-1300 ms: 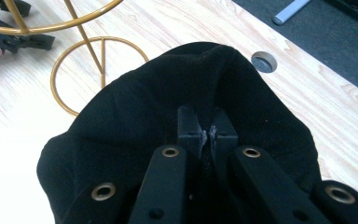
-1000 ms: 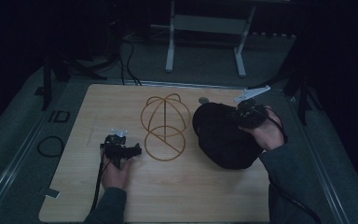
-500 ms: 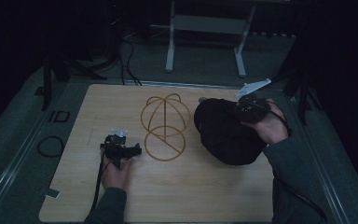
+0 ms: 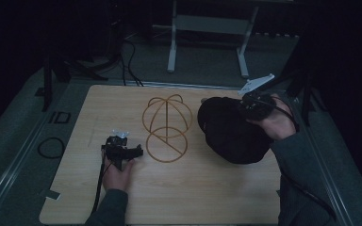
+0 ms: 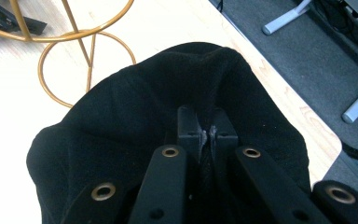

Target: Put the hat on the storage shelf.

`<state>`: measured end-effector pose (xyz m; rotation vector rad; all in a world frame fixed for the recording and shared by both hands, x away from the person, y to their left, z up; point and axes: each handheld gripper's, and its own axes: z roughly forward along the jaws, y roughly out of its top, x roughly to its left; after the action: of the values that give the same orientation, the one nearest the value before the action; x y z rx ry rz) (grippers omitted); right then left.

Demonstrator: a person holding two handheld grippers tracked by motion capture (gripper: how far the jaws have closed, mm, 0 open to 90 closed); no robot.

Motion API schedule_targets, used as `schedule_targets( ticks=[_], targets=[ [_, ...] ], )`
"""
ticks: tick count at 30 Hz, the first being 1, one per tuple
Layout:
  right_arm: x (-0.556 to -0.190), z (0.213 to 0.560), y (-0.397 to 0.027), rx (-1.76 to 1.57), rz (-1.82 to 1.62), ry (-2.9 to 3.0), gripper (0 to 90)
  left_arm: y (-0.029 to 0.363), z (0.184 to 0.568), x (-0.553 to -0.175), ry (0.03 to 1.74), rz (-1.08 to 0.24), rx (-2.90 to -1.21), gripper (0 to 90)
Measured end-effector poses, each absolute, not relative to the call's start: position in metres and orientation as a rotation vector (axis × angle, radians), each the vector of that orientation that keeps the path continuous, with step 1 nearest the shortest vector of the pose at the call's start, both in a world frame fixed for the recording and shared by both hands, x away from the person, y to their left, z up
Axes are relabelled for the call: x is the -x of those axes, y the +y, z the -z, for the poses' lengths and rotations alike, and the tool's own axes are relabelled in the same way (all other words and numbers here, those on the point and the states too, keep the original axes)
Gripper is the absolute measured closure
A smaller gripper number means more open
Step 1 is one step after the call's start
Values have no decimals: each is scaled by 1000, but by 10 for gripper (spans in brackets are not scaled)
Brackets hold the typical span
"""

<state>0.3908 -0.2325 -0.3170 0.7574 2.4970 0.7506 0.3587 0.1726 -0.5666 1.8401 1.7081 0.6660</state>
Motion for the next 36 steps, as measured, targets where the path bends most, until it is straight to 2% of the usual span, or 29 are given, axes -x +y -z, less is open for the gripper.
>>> schedule_targets(
  ticks=[36],
  targets=[
    [-392, 274, -219, -643, -709, 2473, 866, 173, 567, -359, 1708, -667, -1839, 7]
  ],
)
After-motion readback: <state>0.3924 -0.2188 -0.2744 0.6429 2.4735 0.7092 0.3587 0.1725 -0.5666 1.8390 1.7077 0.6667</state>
